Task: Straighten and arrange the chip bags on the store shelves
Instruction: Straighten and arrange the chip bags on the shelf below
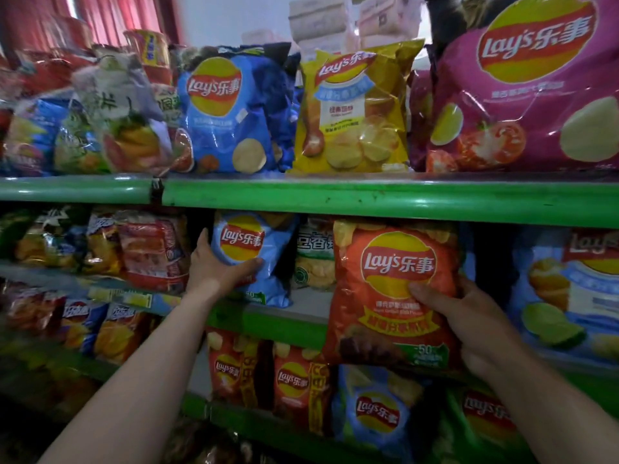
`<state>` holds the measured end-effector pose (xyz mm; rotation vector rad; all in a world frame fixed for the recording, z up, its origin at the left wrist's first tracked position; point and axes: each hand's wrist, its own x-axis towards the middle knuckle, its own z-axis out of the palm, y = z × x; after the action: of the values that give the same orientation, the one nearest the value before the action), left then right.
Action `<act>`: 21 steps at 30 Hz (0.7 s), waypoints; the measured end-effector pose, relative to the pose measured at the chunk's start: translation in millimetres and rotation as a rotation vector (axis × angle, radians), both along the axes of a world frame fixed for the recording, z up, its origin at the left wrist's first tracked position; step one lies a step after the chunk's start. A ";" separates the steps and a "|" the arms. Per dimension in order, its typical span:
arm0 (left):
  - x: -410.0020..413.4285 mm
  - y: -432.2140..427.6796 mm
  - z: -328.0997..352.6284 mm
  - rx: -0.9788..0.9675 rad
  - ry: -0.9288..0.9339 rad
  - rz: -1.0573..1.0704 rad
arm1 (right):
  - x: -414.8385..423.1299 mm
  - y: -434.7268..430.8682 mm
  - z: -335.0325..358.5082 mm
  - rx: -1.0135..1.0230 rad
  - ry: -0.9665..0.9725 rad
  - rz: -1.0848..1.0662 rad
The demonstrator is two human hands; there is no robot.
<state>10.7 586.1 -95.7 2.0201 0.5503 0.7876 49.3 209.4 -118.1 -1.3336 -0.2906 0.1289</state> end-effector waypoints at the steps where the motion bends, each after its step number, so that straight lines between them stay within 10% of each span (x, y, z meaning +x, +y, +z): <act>1: 2.4 3.4 -2.1 -0.045 -0.026 -0.013 | 0.1 2.9 1.0 0.007 -0.009 -0.010; 21: -9.7 33.6 3.6 -0.219 -0.185 -0.121 | 6.9 20.2 10.2 0.037 -0.026 -0.115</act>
<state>1.0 619.8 -92.1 1.7415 0.3866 0.7954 56.2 229.7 -107.9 -1.3125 -0.2366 0.0091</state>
